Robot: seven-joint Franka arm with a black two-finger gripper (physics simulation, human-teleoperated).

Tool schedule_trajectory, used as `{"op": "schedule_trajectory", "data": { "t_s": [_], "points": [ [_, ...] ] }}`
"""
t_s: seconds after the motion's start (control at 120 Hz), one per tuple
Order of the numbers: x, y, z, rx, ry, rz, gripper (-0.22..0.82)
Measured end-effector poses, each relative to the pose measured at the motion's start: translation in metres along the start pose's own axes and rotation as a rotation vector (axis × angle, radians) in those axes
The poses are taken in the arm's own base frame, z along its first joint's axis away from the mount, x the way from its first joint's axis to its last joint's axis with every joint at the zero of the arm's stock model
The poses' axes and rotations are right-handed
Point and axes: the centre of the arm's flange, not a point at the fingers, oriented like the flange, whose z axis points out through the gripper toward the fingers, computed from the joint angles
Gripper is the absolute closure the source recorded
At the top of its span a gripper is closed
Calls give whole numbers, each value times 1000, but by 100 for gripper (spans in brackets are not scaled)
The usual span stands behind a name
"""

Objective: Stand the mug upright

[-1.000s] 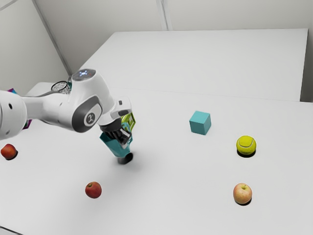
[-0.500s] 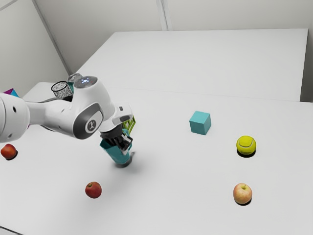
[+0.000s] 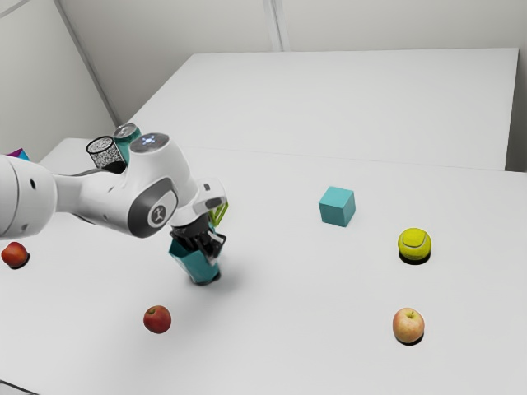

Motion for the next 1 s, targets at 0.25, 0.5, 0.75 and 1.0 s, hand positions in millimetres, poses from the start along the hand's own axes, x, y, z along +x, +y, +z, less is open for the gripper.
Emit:
{"op": "schedule_trajectory", "data": {
  "t_s": [0.25, 0.5, 0.75, 1.0],
  "points": [
    [5, 2, -26, -9, 49, -8, 29],
    [34, 1, -82, -12, 77, -16, 11],
    [57, 2, -134, -17, 26, -21, 5],
    [73, 15, -177, -16, -36, -6, 3]
  ]
}}
